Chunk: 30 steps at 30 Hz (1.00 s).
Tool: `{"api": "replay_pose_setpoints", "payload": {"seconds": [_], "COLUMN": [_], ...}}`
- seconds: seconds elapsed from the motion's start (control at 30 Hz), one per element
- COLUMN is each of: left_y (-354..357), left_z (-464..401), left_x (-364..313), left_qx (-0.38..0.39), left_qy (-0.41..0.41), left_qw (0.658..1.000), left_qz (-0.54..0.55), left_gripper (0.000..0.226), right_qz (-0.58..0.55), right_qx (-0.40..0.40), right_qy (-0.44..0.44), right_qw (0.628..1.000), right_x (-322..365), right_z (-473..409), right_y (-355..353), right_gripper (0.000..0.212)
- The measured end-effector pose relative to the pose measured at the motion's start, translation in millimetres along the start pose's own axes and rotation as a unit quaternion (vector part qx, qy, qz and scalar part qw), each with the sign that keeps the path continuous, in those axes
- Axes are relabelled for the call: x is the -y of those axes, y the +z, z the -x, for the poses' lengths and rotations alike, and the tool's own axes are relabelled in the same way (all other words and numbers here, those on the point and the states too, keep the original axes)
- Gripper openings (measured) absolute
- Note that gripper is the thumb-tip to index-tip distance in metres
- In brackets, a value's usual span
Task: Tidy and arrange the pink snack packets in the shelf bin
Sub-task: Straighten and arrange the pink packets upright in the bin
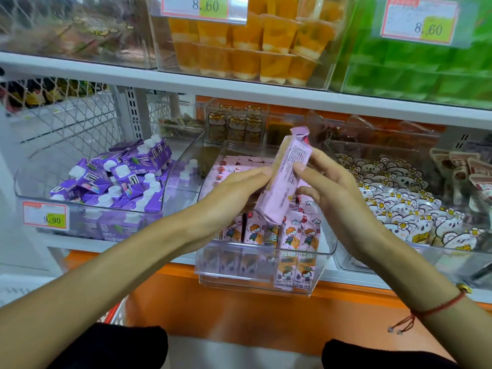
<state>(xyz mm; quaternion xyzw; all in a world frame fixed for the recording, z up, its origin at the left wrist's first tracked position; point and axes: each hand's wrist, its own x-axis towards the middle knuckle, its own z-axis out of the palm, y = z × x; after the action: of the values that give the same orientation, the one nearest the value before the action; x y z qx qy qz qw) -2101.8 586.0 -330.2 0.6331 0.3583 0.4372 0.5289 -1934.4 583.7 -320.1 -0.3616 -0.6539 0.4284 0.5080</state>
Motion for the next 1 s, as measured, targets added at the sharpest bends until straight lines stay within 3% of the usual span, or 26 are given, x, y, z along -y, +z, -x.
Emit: {"api": "replay_pose_setpoints", "payload": {"seconds": [0.1, 0.17, 0.27, 0.37, 0.47, 0.67, 0.87, 1.0], "left_y": [-2.2, -8.6, -16.9, -16.8, -15.2, -21.1, -20.0, -19.1], "left_z": [1.4, 2.5, 3.8, 6.6, 4.5, 1.1, 2.0, 3.5], "left_x": [1.0, 4.4, 9.6, 15.9, 19.4, 18.1, 18.9, 19.5], "left_qx": [-0.012, -0.054, -0.076, 0.015, 0.023, 0.019, 0.006, -0.013], "left_qy": [0.018, 0.073, 0.091, 0.073, 0.091, 0.052, 0.045, 0.055], "left_qw": [0.999, 0.977, 0.896, 0.829, 0.763, 0.792, 0.773, 0.778], "left_qz": [-0.042, -0.192, -0.427, -0.554, -0.640, -0.608, -0.633, -0.626], "left_gripper": [0.030, 0.027, 0.034, 0.038, 0.026, 0.039, 0.040, 0.040], "right_qz": [0.016, 0.044, 0.081, 0.168, 0.290, 0.453, 0.541, 0.582], "right_qx": [-0.019, -0.048, -0.095, -0.071, -0.021, -0.049, 0.032, 0.083], "right_qy": [-0.011, -0.019, -0.021, -0.018, -0.022, -0.058, -0.079, -0.057], "right_qw": [1.000, 0.998, 0.992, 0.983, 0.957, 0.888, 0.837, 0.807], "right_x": [0.0, -0.5, -1.9, -4.5, -10.8, -13.0, -26.2, -25.9], "right_z": [1.2, 2.0, 0.5, -0.6, 1.4, 4.2, -1.3, -4.8], "right_y": [-1.5, -2.8, -9.3, -10.4, -2.4, 0.9, 15.0, 10.7], "right_gripper": [0.045, 0.049, 0.052, 0.050, 0.039, 0.050, 0.052, 0.053]}}
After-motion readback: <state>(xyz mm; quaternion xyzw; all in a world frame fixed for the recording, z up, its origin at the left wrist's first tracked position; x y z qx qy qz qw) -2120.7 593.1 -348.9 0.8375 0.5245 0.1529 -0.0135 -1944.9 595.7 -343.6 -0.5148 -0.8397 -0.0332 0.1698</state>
